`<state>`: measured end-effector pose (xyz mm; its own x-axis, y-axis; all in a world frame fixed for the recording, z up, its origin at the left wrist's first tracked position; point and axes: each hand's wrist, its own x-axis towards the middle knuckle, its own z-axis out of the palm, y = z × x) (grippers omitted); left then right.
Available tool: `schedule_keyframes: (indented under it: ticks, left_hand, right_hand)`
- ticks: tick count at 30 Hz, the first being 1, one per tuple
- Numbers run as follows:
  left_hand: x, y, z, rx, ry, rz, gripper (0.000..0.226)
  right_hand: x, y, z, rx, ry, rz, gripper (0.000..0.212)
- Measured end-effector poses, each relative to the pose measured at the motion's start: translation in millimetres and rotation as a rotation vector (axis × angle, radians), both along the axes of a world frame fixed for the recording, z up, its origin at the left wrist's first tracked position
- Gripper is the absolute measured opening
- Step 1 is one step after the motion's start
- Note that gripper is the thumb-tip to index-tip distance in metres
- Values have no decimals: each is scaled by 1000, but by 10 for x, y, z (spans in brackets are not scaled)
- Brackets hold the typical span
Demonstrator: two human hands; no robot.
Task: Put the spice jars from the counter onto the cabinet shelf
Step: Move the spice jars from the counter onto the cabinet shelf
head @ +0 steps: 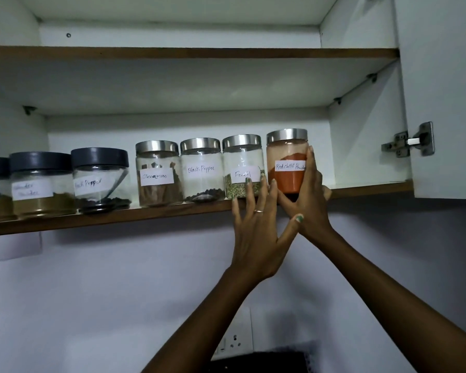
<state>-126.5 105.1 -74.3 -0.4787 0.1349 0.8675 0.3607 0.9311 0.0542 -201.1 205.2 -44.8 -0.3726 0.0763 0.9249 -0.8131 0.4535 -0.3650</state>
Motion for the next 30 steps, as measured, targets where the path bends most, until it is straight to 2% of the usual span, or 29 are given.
schedule_keyframes:
  ticks: [8, 14, 17, 19, 22, 24, 27, 30]
  left_hand:
    - [-232, -47, -39, -46, -4, 32, 81]
    - [-252, -42, -42, -68, -22, 22, 82]
    - [-192, -84, -69, -74, -49, -14, 81]
    - [-126, -126, -108, -84, -46, -59, 79]
    - [96, -299, -285, -52, -56, -137, 73]
    - [251, -462, -474, -19, -77, -151, 68]
    - [556, -838, -898, 9, -145, -85, 63]
    - [944, -1316, -1469, 109, -285, 16, 64]
  right_hand:
    - [-167, -78, -54, 99, 45, -278, 95]
    - [-215, -84, -108, 140, -2, -344, 95]
    - [-163, -74, -136, 119, -28, -311, 95]
    - [-92, -34, -196, 13, -22, -272, 90]
    - [123, -57, -486, -168, 50, -228, 71]
    - [290, -123, -751, -217, 92, -187, 58]
    - [616, -379, -1296, -175, -15, -69, 49]
    - [983, -735, -1980, -45, -191, 42, 47]
